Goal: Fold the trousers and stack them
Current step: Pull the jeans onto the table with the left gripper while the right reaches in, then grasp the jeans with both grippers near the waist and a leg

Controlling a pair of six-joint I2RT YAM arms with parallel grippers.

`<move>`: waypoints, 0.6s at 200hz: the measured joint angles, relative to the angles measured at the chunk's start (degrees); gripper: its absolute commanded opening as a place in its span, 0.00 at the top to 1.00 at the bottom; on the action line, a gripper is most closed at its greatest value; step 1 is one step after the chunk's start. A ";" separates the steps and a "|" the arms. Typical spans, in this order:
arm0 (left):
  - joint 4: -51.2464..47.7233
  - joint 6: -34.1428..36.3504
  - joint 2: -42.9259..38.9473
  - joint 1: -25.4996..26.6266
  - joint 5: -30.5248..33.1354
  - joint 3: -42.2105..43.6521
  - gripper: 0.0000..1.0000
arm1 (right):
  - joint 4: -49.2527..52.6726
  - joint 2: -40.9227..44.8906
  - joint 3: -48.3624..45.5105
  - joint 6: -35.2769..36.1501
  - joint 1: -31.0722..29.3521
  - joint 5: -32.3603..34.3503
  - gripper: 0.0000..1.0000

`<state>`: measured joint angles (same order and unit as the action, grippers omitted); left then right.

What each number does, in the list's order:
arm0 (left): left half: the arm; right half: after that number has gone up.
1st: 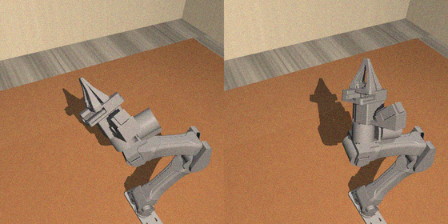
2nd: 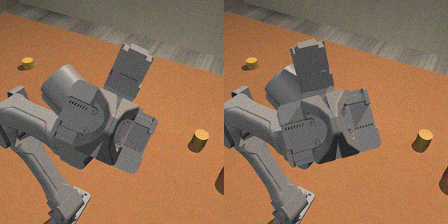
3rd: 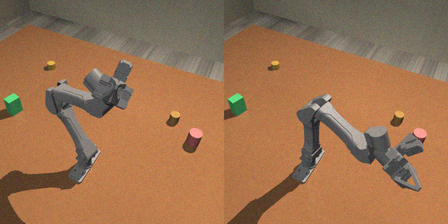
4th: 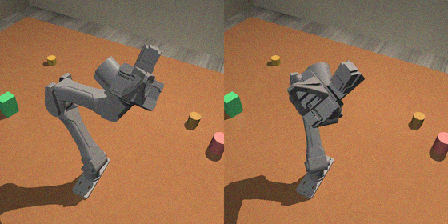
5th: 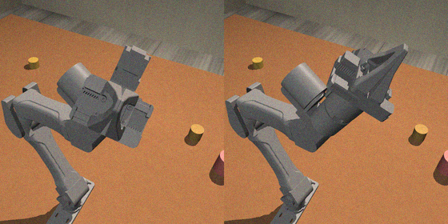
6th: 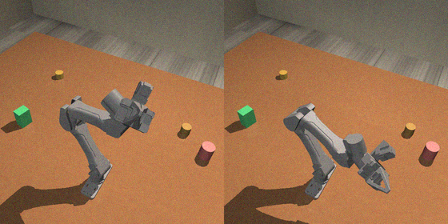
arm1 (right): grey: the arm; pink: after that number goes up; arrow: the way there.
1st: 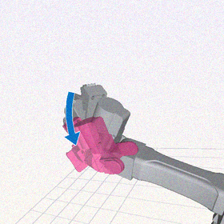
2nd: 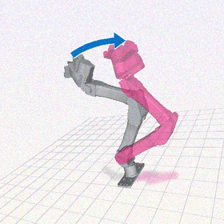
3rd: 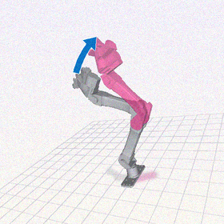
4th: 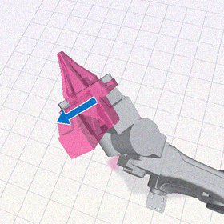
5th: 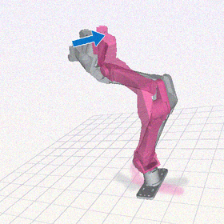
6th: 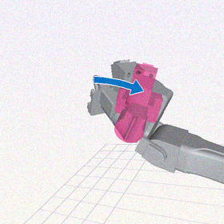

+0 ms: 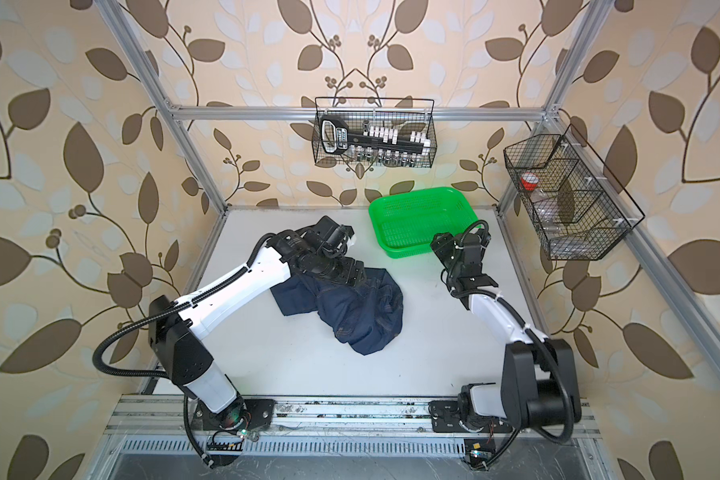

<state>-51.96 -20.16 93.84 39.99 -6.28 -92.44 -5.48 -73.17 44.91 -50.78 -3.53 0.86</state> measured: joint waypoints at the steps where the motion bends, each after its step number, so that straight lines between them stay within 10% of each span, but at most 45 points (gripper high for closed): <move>1: -0.15 0.09 -0.09 -0.07 0.17 0.00 0.14 | 0.24 0.24 -0.11 0.28 -0.02 -0.11 0.22; 60: -6.21 2.32 -2.62 -18.58 14.32 6.14 0.14 | 9.73 7.23 -3.82 22.77 -10.03 -10.62 0.18; 120: -2.10 -1.46 4.68 -32.04 16.52 10.45 0.14 | 12.04 -10.64 10.08 36.57 -23.15 -14.47 0.08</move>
<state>-54.06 -21.63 98.52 7.94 10.24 -82.00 6.57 -83.81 54.98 -14.22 -26.68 -13.61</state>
